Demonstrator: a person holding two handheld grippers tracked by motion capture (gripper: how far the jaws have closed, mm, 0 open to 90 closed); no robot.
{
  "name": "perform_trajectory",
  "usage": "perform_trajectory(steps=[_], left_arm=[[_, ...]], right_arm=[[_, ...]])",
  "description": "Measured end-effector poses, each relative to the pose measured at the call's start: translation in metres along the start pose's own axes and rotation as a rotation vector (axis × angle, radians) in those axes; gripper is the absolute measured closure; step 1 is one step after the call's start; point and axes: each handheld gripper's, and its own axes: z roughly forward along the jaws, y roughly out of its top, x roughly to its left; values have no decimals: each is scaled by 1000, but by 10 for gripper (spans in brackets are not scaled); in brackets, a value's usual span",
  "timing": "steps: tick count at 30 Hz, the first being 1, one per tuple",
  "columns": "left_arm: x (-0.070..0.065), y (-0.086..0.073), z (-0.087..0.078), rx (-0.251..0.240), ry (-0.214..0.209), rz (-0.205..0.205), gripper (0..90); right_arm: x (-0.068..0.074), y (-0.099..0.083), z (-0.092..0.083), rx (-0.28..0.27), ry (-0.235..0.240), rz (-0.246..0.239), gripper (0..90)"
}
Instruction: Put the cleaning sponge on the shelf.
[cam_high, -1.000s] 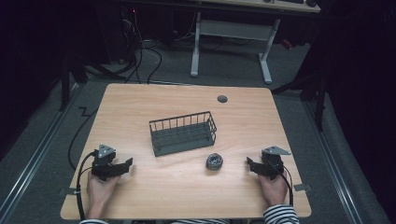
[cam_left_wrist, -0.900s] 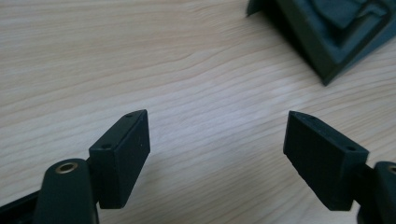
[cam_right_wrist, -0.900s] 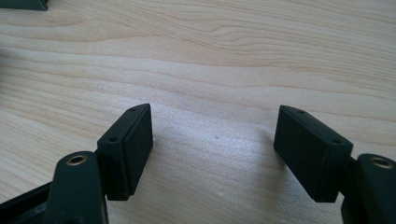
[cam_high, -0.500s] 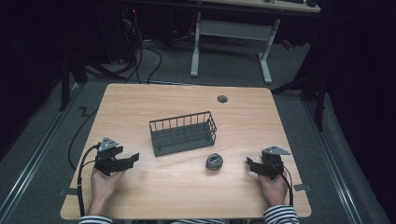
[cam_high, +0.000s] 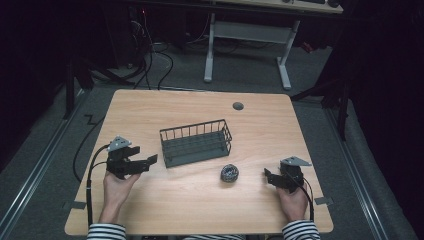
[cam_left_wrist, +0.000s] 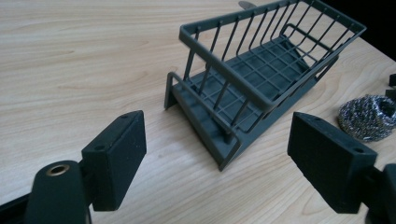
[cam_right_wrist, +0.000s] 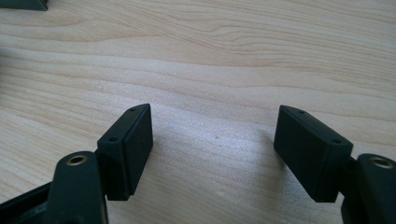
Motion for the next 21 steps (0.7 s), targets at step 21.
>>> perform_trajectory(steps=[21], left_arm=[[-10, 37, 40, 72, 39, 17, 224]], right_arm=[[0, 0, 0, 0, 1, 0, 285]])
